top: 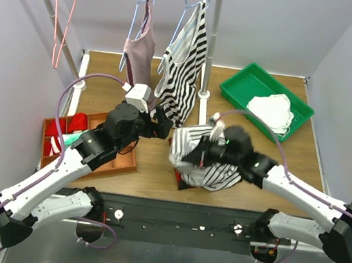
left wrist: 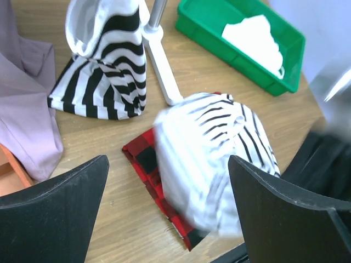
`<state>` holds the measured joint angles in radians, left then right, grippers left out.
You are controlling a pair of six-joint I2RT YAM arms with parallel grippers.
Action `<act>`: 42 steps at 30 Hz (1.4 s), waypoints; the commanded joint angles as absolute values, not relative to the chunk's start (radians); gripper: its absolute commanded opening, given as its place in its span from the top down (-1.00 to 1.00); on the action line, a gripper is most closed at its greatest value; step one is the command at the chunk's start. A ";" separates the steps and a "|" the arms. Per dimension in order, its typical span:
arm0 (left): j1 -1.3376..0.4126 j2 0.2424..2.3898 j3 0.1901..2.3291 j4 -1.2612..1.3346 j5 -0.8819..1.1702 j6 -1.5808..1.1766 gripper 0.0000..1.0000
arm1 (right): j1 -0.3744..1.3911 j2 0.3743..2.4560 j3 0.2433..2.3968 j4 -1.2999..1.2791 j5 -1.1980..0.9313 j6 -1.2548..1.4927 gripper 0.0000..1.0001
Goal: Place the tank top on the hanger
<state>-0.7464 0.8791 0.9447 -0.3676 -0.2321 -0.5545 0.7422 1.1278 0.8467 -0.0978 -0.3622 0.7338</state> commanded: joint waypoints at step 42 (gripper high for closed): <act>-0.986 1.020 0.479 -0.072 -0.130 -0.793 0.50 | 0.805 1.365 0.896 -0.275 0.270 0.462 0.34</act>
